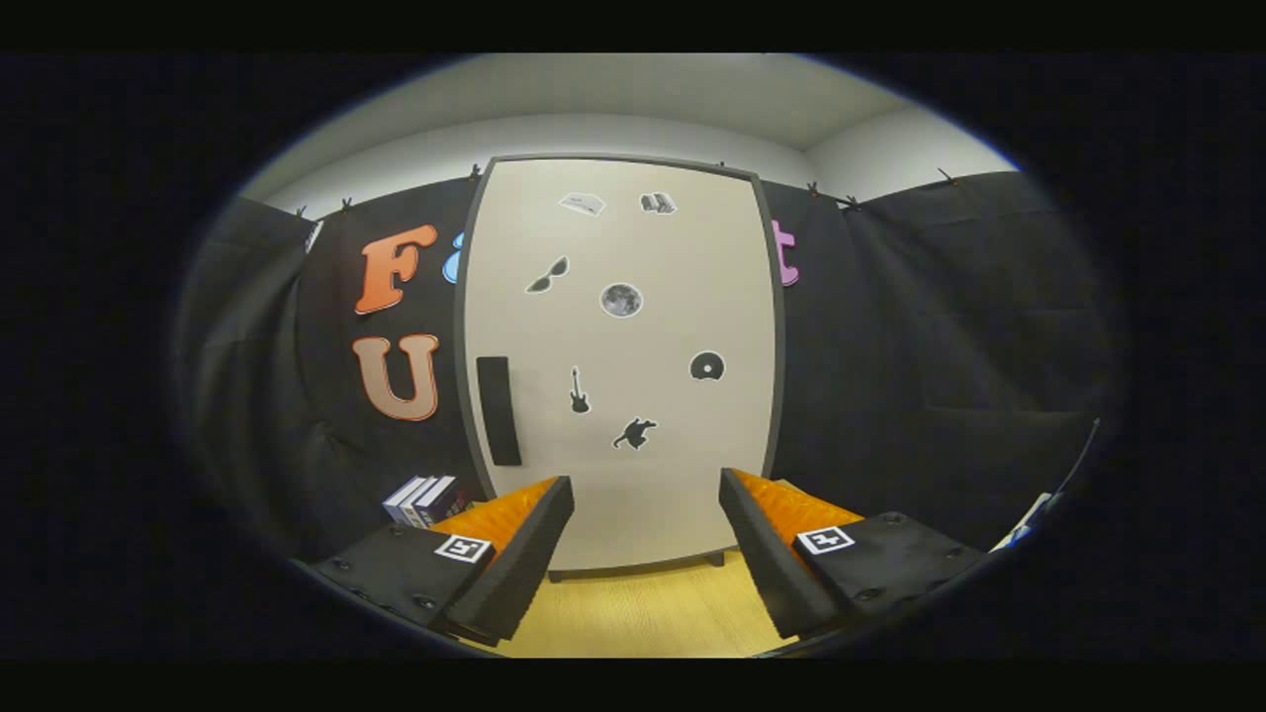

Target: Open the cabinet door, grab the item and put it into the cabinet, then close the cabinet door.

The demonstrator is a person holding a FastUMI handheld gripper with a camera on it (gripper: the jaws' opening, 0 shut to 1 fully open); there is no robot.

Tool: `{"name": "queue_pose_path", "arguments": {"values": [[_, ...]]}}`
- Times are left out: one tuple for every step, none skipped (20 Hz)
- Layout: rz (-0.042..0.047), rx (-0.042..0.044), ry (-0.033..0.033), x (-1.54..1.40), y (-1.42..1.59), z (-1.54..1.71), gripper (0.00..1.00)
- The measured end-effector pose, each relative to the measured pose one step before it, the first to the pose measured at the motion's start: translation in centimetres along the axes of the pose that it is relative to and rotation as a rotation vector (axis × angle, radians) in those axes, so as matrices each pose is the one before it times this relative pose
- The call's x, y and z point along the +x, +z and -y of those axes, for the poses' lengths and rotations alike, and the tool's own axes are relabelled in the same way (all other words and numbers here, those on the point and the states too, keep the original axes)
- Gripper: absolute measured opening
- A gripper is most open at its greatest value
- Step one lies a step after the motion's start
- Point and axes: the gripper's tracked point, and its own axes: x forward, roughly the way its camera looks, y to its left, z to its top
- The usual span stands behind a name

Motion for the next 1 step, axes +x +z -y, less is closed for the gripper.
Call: {"name": "queue_pose_path", "arguments": {"values": [[0.00048, 0.00183, -0.00244, -0.149, -0.029, 0.198, 0.97]]}}
